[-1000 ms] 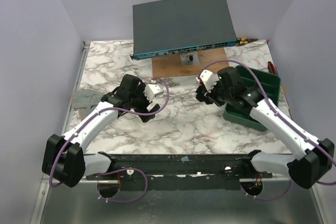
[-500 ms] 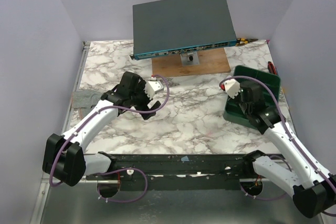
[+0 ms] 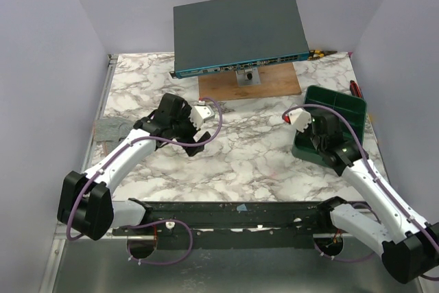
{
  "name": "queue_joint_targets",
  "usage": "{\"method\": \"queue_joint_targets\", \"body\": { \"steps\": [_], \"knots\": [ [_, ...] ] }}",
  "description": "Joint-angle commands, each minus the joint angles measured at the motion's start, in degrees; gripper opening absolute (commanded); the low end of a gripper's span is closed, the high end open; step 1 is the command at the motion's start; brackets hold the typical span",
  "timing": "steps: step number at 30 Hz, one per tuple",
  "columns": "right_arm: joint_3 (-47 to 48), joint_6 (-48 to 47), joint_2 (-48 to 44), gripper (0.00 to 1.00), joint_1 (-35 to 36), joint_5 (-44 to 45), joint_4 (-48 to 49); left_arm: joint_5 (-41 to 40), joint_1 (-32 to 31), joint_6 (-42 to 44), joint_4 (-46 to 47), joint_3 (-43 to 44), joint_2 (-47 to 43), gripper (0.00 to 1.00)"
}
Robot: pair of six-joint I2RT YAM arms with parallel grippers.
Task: Roll the underwear
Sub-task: Place the underwear in the storage box.
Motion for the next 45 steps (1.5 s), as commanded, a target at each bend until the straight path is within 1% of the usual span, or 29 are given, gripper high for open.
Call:
{"method": "queue_joint_targets", "body": {
  "steps": [1,5,9,13,19,23,29,35,39,45],
  "knots": [
    [-1.31,-3.04,-0.09,0.01,-0.99,-0.3,3.02,-0.44,0.01,0.06,0.23,1.34,0.18,0.99],
    [-2.53,-4.28,-0.32,0.01,-1.26,-0.29,3.33,-0.44,0.01,0.06,0.1,1.68,0.55,0.99],
    [-2.85,-3.95,-1.03,0.01,-1.24,-2.37,-0.21,-0.34,0.01,-0.12,0.25,1.95,0.76,0.98],
    [-5.3,-3.69,-2.66,0.01,-1.27,-3.01,-0.92,0.13,0.01,-0.35,0.03,2.31,1.03,0.99],
    [-12.22,-4.72,-4.65,0.01,-1.3,-1.84,3.03,0.73,0.01,-0.66,-0.58,3.29,1.74,0.98],
    [-14.3,-5.83,-4.64,0.01,-1.25,-2.52,4.05,1.14,0.01,-0.99,-0.86,3.8,2.13,0.98],
    [-12.68,-6.28,-3.0,0.01,-1.26,-6.93,1.27,1.25,0.02,-0.95,-1.11,4.15,2.8,0.98],
    [-8.12,-5.89,0.67,0.01,-1.28,-12.69,-1.18,1.68,0.01,-0.99,-1.51,4.68,3.53,0.98],
    [-6.91,-7.24,3.5,0.01,-1.33,-13.49,-1.62,1.54,0.01,-1.01,-1.55,4.44,3.23,0.99],
    [-6.82,-9.3,5.91,0.01,-4.59,-15.89,-2.37,1.51,0.01,-0.92,-1.8,3.96,2.59,0.98]
  ]
}}
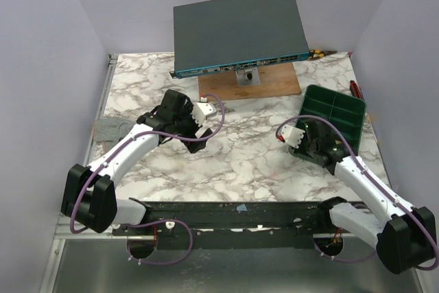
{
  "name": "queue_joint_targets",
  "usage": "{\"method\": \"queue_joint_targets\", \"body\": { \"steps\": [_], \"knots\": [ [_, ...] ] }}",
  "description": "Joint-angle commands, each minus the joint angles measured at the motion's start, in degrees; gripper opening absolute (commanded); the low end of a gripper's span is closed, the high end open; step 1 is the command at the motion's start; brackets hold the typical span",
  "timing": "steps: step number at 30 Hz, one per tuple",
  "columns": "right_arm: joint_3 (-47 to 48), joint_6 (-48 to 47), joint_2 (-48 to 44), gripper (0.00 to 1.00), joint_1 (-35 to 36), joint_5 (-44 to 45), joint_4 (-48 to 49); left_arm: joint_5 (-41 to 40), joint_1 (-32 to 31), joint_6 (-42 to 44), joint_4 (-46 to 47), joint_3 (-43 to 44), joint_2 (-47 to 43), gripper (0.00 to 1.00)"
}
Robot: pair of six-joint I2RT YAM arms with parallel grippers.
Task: Roll the underwear
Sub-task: Place the underwear in the storage box.
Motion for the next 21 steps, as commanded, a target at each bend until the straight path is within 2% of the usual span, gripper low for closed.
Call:
{"method": "queue_joint_targets", "body": {
  "steps": [1,7,21],
  "knots": [
    [1.87,-2.14,1.9,0.01,-3.04,-5.66,-2.55,1.29,0.01,-0.42,-1.25,1.15,-0.71,0.98],
    [2.3,-4.48,4.79,0.01,-8.94,-13.23,-2.85,1.41,0.01,-0.35,-1.46,1.42,-0.79,0.99],
    [3.36,-8.8,14.21,0.01,-13.64,-22.32,-3.63,1.5,-0.03,-0.5,-2.47,2.52,0.59,0.98]
  ]
}}
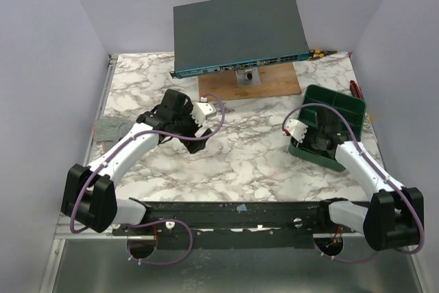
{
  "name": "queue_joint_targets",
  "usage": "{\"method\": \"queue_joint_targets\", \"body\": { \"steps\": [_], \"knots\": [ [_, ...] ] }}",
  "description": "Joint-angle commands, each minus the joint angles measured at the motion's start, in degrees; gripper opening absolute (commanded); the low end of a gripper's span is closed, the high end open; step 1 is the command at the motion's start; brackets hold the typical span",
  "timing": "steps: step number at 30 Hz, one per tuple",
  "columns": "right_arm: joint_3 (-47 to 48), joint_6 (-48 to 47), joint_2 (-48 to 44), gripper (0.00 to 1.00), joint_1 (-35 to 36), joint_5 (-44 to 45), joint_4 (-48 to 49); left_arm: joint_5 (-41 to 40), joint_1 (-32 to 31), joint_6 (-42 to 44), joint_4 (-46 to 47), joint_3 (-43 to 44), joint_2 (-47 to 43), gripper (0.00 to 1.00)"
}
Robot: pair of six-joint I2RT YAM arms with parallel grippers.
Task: Roll the underwear
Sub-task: Place the underwear in the storage box.
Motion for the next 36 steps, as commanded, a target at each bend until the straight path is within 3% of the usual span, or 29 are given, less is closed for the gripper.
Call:
{"method": "queue_joint_targets", "body": {
  "steps": [1,19,21,30,36],
  "knots": [
    [-0.34,-3.18,5.76,0.01,-2.56,-6.63,-2.89,1.52,-0.07,-0.51,-0.73,2.13,0.62,0.98],
    [1.07,-8.41,19.39,0.03,-4.48,-9.8,-3.8,1.34,-0.41,-0.94,-1.74,4.14,2.89,0.98],
    [1.52,-8.15,19.21,0.09,-4.48,-9.76,-3.87,1.31,-0.5,-0.95,-2.01,4.45,3.17,0.98],
    [7.14,-7.94,17.31,0.51,-4.48,-9.01,-8.94,1.23,-0.69,-0.77,-2.42,5.16,3.33,0.99],
    [12.64,-7.69,17.45,0.56,-4.48,-9.49,-14.55,1.43,-0.93,-0.83,-2.51,5.2,3.32,0.98]
  ]
}}
